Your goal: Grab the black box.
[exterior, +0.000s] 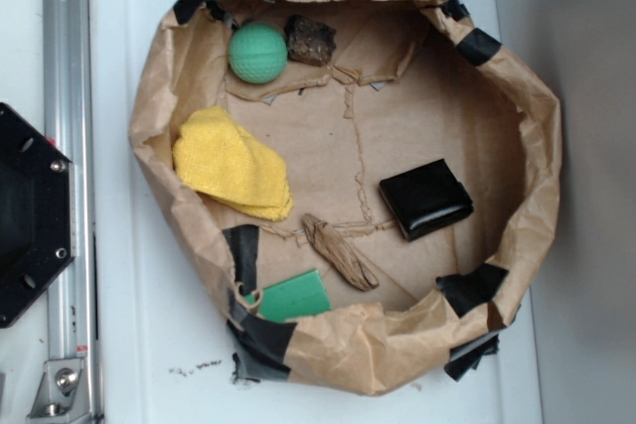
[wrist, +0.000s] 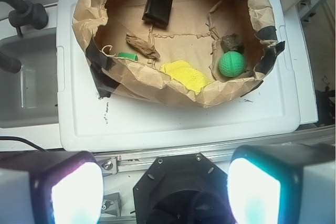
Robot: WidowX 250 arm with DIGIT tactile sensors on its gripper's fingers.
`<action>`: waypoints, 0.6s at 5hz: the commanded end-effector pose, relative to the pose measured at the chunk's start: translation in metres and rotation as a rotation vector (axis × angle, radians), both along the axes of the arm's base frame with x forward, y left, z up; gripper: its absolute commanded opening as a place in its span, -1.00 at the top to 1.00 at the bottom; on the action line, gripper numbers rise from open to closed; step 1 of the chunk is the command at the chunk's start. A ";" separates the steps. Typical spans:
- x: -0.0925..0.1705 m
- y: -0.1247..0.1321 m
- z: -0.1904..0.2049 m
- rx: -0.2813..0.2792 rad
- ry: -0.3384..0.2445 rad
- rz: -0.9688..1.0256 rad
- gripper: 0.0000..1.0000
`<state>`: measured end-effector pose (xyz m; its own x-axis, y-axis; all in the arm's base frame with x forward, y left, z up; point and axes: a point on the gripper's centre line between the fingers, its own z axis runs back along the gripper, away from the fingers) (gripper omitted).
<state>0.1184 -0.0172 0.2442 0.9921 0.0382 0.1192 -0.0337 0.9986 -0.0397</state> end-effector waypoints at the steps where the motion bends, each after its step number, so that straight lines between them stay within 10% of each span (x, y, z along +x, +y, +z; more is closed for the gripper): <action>1: 0.000 0.000 0.000 0.000 0.000 0.000 -1.00; 3: 0.097 0.041 -0.039 -0.152 -0.095 0.274 -1.00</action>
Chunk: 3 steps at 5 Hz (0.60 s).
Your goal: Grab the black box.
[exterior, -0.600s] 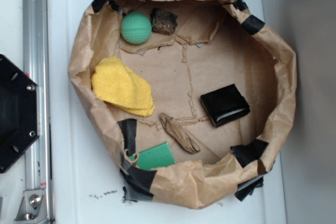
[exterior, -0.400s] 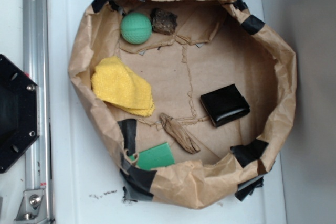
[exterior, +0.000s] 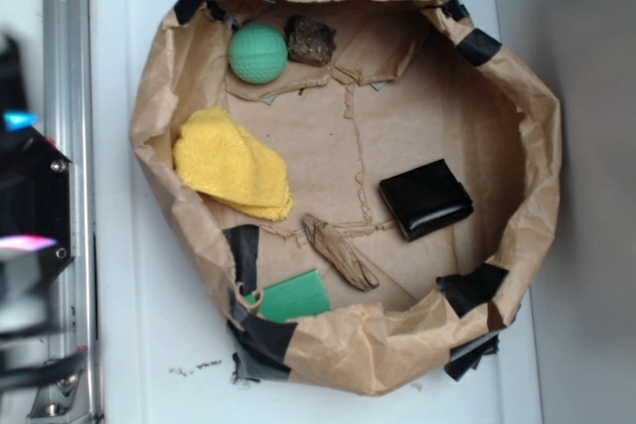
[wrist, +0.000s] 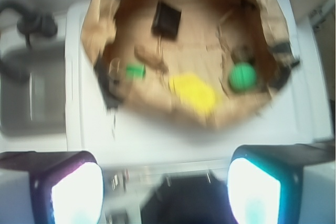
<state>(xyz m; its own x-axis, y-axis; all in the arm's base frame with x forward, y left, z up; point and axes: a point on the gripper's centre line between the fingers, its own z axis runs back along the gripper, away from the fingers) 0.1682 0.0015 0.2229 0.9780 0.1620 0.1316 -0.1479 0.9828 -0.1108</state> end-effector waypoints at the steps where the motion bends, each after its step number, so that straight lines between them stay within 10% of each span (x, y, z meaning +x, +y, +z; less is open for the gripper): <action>1: 0.089 0.017 -0.062 -0.125 -0.098 0.307 -1.00; 3: 0.120 -0.001 -0.151 -0.063 0.015 0.285 -1.00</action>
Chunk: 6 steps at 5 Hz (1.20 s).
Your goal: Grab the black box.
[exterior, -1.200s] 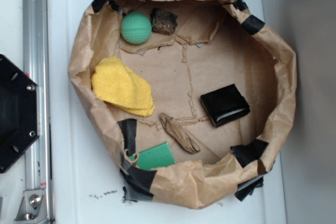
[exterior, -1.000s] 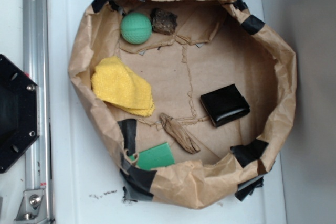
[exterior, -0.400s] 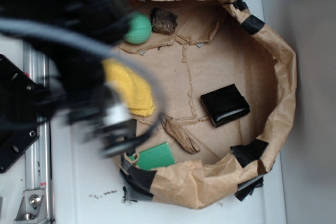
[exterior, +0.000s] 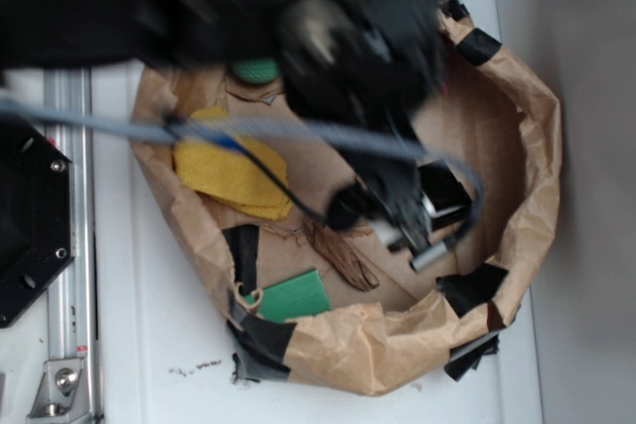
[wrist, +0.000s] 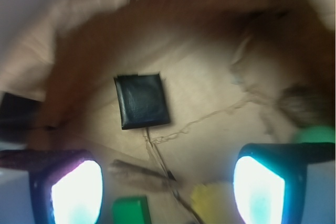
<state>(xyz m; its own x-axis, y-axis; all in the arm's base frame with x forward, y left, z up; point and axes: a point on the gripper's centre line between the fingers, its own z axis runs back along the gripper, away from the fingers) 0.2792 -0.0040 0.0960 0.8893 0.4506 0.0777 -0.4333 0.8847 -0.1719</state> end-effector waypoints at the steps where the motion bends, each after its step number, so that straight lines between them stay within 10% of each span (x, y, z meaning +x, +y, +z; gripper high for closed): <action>1: 0.036 -0.002 -0.042 0.036 -0.020 -0.105 -1.00; 3: 0.064 0.010 -0.040 0.058 -0.014 -0.191 -1.00; 4: 0.066 0.001 -0.043 0.032 0.022 -0.167 1.00; 6: -0.017 -0.006 0.014 0.088 -0.086 -0.180 1.00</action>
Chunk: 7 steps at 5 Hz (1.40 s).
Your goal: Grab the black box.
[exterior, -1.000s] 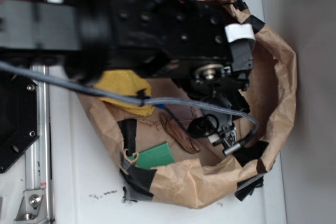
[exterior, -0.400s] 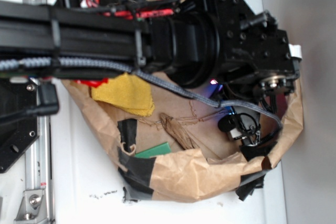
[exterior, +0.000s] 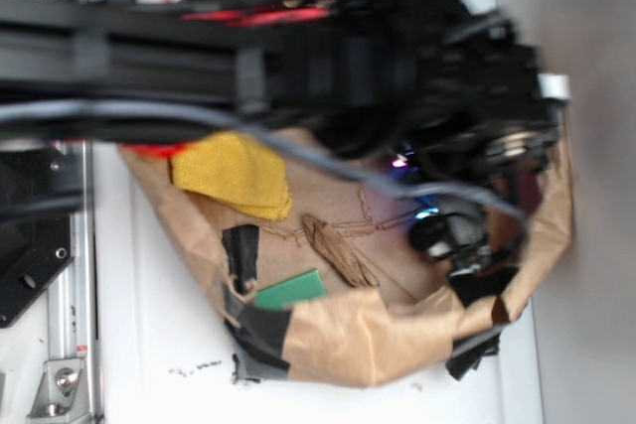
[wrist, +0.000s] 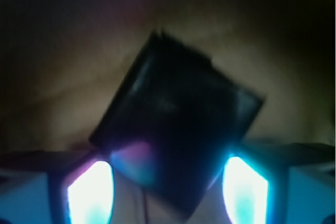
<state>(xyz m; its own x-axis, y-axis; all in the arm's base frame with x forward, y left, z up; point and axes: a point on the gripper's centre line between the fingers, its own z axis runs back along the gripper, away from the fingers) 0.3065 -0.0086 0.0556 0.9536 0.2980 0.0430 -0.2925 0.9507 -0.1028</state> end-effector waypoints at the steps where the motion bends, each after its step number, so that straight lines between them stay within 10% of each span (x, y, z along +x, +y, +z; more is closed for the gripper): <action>1: -0.089 -0.005 0.088 0.034 -0.171 -0.095 1.00; 2: -0.096 0.003 0.108 0.022 -0.172 -0.003 -1.00; 4: -0.071 0.015 0.091 0.015 -0.239 0.300 -1.00; 7: -0.005 0.021 0.042 0.024 -0.192 0.466 -1.00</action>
<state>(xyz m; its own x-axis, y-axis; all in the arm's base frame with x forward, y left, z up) 0.3006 0.0122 0.0855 0.7110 0.6818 0.1721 -0.6688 0.7313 -0.1338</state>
